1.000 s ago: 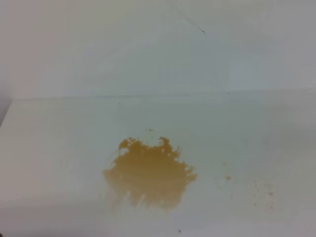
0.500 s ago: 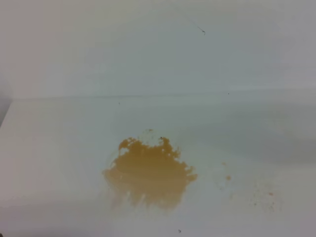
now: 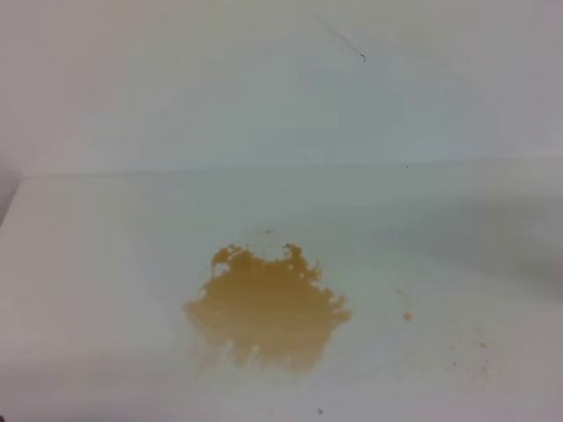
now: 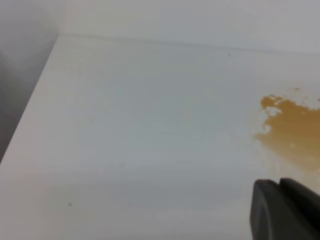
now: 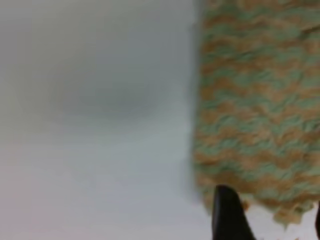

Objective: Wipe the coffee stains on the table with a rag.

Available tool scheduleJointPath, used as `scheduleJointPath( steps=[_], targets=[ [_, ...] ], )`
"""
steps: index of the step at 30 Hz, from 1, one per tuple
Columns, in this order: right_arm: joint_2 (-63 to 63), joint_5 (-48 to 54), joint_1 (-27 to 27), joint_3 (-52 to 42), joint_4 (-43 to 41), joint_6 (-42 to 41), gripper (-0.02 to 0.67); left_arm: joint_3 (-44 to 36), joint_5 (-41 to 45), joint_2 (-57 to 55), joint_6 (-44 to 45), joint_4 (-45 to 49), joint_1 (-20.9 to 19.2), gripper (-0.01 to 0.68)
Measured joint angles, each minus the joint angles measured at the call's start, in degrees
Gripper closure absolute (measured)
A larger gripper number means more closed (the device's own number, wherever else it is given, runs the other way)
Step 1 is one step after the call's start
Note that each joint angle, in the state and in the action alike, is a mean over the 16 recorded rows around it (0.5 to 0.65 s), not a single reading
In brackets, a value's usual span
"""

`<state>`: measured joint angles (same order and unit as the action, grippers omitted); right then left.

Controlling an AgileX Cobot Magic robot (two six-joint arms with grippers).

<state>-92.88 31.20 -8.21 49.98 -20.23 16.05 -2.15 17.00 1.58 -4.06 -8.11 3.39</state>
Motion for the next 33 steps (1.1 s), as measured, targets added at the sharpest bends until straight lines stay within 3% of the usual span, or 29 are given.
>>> scheduleJointPath(
  steps=[8, 18, 25, 33],
  targets=[
    [-6.2, -4.0, -3.4, 0.1, 2.0, -1.8, 0.311, 0.0, 0.0, 0.0, 0.0, 0.0, 0.0, 0.672],
    [-10.2, -4.8, -3.5, 0.8, 5.6, -4.5, 0.517, 0.0, 0.0, 0.0, 0.0, 0.0, 0.0, 0.672],
    [-9.2, -3.2, -1.3, 3.2, 17.9, -15.2, 0.644, 0.0, 0.0, 0.0, 0.0, 0.0, 0.0, 0.672],
    [-7.7, -0.2, 7.0, 9.7, 36.3, -29.6, 0.649, 0.0, 0.0, 0.0, 0.0, 0.0, 0.0, 0.672]
  ],
)
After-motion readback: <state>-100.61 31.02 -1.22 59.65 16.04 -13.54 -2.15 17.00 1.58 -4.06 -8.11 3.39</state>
